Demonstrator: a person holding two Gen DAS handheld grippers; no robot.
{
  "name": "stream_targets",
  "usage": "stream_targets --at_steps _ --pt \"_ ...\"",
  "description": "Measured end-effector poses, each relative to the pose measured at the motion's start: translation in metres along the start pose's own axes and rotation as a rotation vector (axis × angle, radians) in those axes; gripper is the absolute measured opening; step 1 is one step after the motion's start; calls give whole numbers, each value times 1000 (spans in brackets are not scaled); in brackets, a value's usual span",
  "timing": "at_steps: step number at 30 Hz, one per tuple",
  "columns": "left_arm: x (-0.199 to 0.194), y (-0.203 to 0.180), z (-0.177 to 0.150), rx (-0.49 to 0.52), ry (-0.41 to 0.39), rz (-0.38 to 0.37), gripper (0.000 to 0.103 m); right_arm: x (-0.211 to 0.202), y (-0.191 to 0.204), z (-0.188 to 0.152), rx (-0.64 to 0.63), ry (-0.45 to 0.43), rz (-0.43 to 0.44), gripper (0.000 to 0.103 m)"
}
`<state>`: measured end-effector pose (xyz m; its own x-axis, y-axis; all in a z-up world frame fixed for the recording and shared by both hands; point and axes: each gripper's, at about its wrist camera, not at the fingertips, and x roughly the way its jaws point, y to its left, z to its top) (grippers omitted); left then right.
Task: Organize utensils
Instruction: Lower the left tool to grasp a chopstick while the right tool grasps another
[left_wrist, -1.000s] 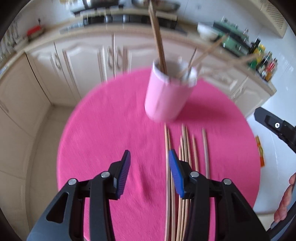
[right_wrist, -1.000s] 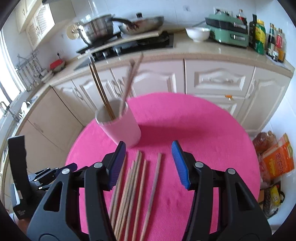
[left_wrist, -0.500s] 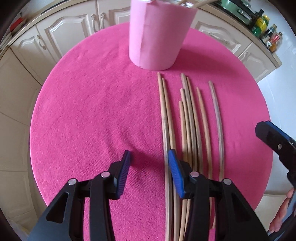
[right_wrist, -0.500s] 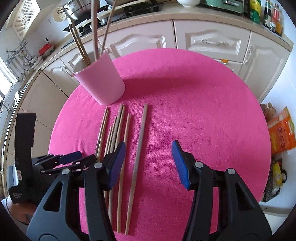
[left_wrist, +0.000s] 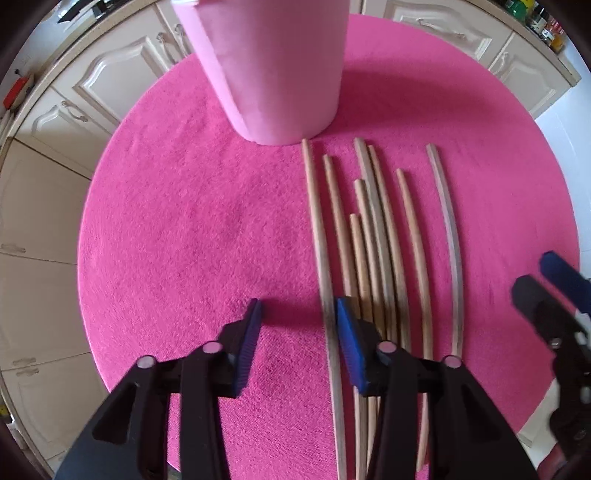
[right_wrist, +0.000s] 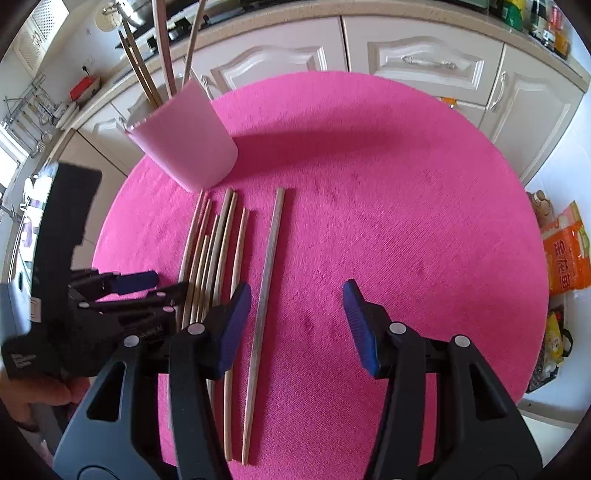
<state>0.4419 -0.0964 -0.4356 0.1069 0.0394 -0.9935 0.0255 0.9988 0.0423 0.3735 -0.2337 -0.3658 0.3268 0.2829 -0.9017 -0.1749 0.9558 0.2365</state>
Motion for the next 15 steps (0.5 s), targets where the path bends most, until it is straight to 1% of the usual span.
stream_targets --at_steps 1,3,5,7,9,10,14,15 --pt "0 0 1 -1 4 -14 26 3 0 1 -2 11 -3 51" --pt "-2 4 -3 -8 5 -29 12 10 3 3 -4 48 4 51" --pt "-3 12 -6 -39 9 -60 9 17 6 6 -11 76 6 47" --pt "-3 19 -9 -68 22 -103 7 23 10 9 -21 107 11 35" --pt "-3 26 -11 -93 35 -134 7 32 14 12 -30 139 16 33" --pt "-3 29 -11 -107 42 -146 7 36 16 14 -31 155 22 31" --pt "-5 35 -13 -118 44 -159 7 49 22 22 -42 206 0 27" --pt "-6 37 -18 -120 43 -163 7 52 23 23 -40 217 -1 25"
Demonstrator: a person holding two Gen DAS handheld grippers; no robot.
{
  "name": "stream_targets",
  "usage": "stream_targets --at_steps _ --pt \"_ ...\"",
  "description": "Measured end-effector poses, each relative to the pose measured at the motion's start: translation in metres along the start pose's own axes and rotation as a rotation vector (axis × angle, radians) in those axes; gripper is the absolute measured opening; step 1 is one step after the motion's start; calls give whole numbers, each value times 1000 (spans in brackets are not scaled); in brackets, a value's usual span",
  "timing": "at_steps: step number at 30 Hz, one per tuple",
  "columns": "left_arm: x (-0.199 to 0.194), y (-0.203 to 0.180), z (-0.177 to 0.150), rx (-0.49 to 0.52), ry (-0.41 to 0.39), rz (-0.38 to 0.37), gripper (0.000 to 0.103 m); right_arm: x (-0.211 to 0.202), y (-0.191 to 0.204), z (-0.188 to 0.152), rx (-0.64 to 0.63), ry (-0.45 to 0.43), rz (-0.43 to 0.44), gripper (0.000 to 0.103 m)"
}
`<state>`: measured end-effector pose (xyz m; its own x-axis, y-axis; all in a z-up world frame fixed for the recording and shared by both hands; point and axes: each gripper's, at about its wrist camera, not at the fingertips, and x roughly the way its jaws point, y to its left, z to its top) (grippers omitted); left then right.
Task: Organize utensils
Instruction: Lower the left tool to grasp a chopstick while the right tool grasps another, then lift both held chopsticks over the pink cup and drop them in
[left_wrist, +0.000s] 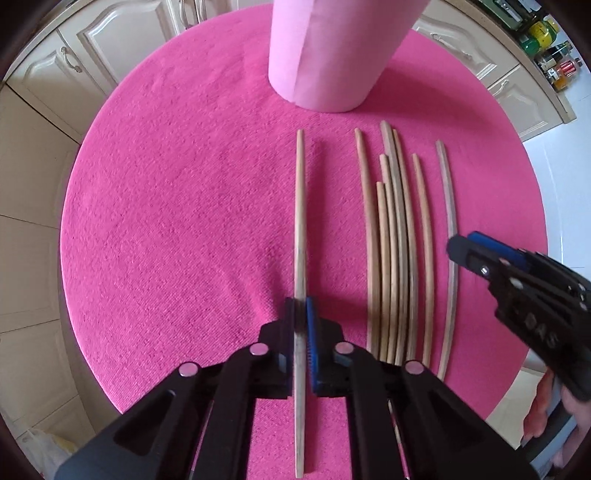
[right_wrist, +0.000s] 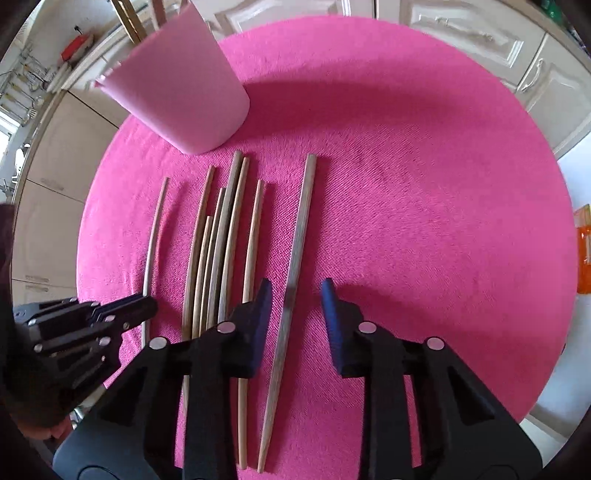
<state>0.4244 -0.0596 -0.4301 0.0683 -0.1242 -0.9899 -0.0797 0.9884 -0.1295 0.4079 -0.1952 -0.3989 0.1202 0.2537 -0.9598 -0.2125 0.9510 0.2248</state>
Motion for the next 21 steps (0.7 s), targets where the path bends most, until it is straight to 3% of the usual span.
stream_targets --at_steps 9,16,21 --pt "-28 31 -18 -15 -69 -49 6 6 11 12 -60 27 -87 9" --pt "-59 45 -26 -21 -160 -74 6 -8 -5 11 -3 4 -4 6" --pt "-86 62 -39 -37 -261 -109 6 -37 -10 4 22 -74 98 6"
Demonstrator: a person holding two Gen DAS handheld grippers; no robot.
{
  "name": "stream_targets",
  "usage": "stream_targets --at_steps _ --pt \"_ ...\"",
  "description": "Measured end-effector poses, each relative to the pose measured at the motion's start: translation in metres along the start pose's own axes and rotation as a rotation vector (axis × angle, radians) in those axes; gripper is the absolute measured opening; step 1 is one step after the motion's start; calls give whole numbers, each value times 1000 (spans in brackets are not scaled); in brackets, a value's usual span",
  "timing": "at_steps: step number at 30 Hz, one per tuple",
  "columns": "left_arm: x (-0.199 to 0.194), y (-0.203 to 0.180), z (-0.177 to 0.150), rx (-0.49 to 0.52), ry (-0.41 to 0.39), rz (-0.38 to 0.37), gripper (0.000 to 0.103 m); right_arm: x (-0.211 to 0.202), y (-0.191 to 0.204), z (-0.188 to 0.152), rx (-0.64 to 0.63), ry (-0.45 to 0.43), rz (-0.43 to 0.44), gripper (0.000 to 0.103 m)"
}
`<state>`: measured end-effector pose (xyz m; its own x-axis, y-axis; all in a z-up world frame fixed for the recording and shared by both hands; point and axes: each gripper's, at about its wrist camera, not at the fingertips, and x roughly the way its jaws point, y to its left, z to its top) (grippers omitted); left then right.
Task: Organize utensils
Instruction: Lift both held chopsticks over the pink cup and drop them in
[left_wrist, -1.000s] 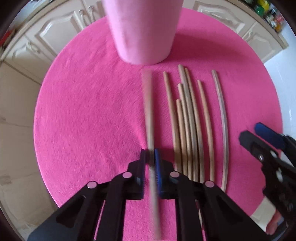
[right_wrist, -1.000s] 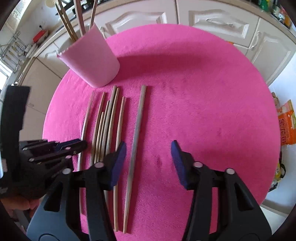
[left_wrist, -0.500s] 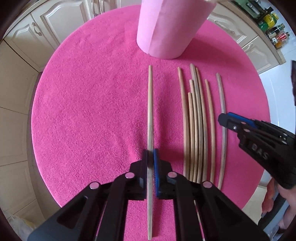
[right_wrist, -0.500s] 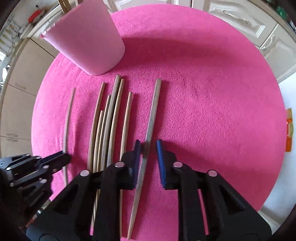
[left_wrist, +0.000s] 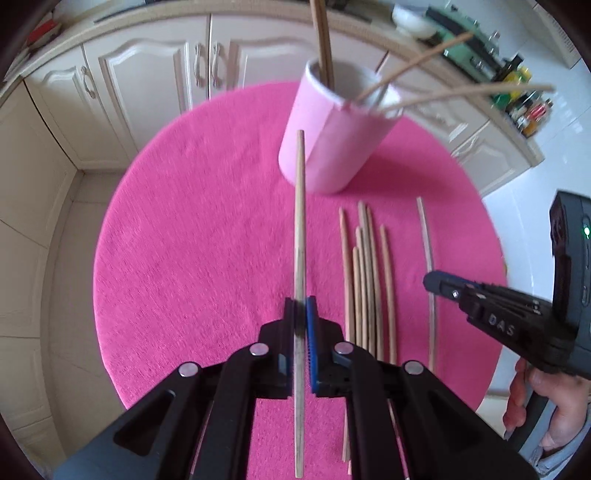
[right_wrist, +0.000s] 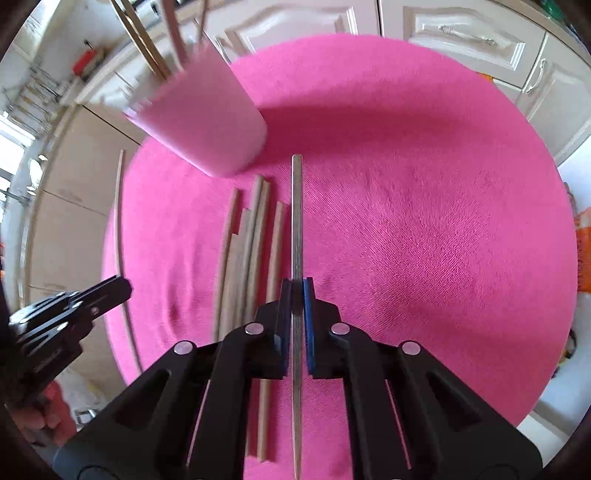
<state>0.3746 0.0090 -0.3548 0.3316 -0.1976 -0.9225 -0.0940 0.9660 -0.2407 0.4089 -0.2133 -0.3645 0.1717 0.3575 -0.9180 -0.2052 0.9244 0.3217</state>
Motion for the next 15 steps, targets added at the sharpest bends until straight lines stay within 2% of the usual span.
stream_targets --at_steps 2,5,10,15 --pt "-8 -2 -6 -16 -40 -1 6 -13 1 -4 10 -32 35 6" --pt "-14 3 1 -65 -101 -26 6 -36 4 -5 23 -101 89 6" --pt "-25 3 9 -82 -194 -42 6 -69 9 -4 5 -217 120 6" --pt "-36 -8 29 -83 -275 -64 6 -97 32 8 -38 -343 145 6"
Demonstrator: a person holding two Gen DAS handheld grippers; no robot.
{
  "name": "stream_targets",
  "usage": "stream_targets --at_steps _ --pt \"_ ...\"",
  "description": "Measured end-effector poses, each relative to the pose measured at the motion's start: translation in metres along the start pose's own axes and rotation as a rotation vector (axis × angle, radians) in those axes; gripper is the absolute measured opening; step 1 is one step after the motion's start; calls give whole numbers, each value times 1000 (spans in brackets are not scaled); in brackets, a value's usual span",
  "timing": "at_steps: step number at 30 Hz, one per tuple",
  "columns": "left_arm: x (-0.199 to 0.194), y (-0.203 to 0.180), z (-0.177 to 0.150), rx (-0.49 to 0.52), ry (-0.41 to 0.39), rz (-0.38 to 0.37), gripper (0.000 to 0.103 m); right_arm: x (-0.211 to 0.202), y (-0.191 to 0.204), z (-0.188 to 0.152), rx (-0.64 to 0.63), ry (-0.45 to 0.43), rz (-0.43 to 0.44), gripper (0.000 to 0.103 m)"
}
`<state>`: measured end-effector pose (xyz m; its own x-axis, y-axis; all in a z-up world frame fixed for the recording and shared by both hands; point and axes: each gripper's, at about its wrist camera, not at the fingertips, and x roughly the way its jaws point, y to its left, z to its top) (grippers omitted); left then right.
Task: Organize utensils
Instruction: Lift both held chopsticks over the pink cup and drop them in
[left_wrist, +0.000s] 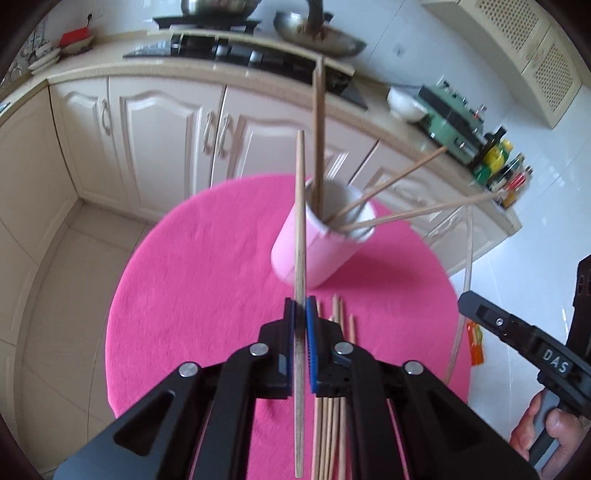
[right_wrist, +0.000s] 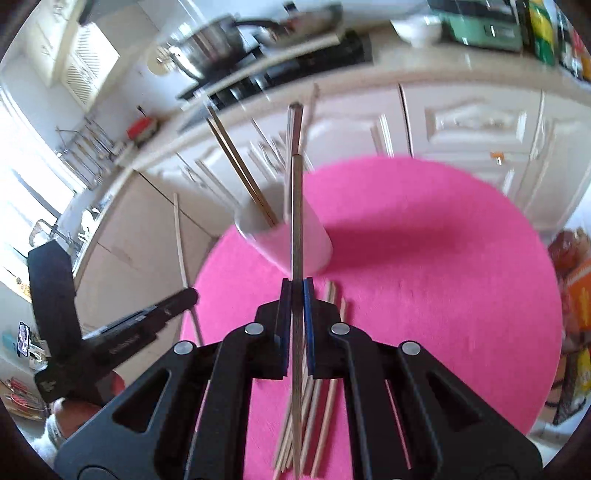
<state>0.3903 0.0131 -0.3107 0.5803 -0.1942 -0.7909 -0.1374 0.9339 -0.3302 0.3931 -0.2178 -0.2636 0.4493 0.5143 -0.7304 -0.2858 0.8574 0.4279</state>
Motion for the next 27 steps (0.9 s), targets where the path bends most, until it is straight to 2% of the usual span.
stream_targets --at_steps 5,7,12,18,22,27 --pt "-7 -8 25 11 -58 -18 6 -3 10 24 -18 -73 -4 6" --pt "-8 -9 34 12 -81 -26 6 -3 3 30 17 -94 -23 6" --pt "-13 -15 55 15 -160 -53 6 -12 -4 46 67 -168 11 6" --pt "-18 -33 88 52 -308 -83 6 -13 25 87 -17 -317 52 6" --pt "-10 -41 107 75 -390 -85 6 -3 33 110 -45 -380 55 6" --pt "8 -40 119 76 -445 -69 6 15 38 126 -70 -424 55 6"
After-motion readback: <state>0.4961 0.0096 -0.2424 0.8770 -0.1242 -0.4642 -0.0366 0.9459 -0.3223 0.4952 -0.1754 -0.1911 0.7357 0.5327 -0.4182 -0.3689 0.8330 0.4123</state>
